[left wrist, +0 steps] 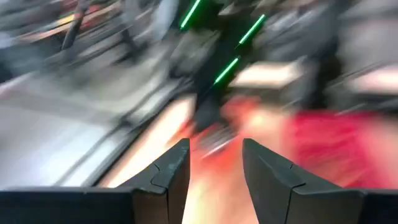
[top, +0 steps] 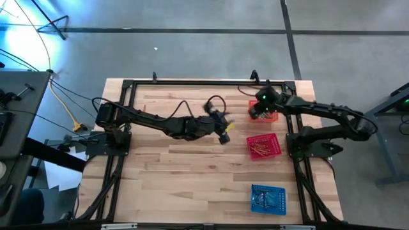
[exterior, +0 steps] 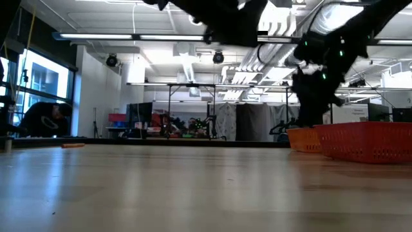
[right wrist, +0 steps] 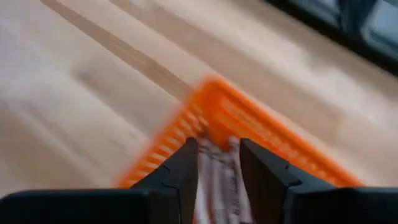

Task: Sort crayons
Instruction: Put the orange crayon into the red bin

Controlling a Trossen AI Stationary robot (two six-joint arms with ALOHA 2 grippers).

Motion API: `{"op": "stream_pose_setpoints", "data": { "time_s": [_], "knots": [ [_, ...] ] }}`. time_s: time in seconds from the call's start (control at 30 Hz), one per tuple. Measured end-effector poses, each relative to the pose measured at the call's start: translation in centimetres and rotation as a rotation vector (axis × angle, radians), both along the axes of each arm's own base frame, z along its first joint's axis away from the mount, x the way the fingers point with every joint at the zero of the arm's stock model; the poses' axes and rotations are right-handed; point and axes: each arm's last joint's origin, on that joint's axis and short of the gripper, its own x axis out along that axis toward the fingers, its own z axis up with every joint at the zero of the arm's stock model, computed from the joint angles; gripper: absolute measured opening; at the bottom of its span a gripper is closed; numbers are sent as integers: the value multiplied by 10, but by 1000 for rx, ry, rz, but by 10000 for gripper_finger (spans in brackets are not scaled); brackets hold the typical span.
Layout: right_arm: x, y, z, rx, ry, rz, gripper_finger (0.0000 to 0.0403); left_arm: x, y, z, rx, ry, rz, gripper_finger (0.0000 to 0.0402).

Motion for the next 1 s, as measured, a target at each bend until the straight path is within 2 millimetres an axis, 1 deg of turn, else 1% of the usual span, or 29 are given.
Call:
{"op": "stream_pose_setpoints", "data": {
  "time_s": [0.07,0.13,0.17,0.2,0.3,0.33,0.4,0.5,0.63,0.83,1.0],
  "knots": [
    [5,2,21,-7,-49,52,112,-7,6,-11,52,128,176,133],
    [10,7,46,-48,-102,118,112,-20,16,-26,111,307,346,134],
    [12,11,58,-76,-132,147,112,-28,22,-34,114,389,410,134],
    [13,16,69,-104,-159,179,112,-36,28,-41,86,461,455,134],
    [14,32,97,-178,-243,268,112,-67,48,-60,-103,668,581,134],
    [13,37,105,-196,-269,292,112,-77,54,-66,-152,714,642,134],
    [11,46,116,-219,-314,336,112,-97,64,-77,-197,798,762,134],
    [7,58,125,-245,-355,394,112,-123,79,-85,-229,912,914,133],
    [4,70,128,-237,-367,446,112,-150,94,-100,-286,1049,1023,133],
    [5,80,123,-185,-338,486,112,-175,114,-118,-349,1121,1110,133],
    [4,85,121,-180,-307,470,113,-190,129,-125,-378,1164,1165,133]
  ]
}}
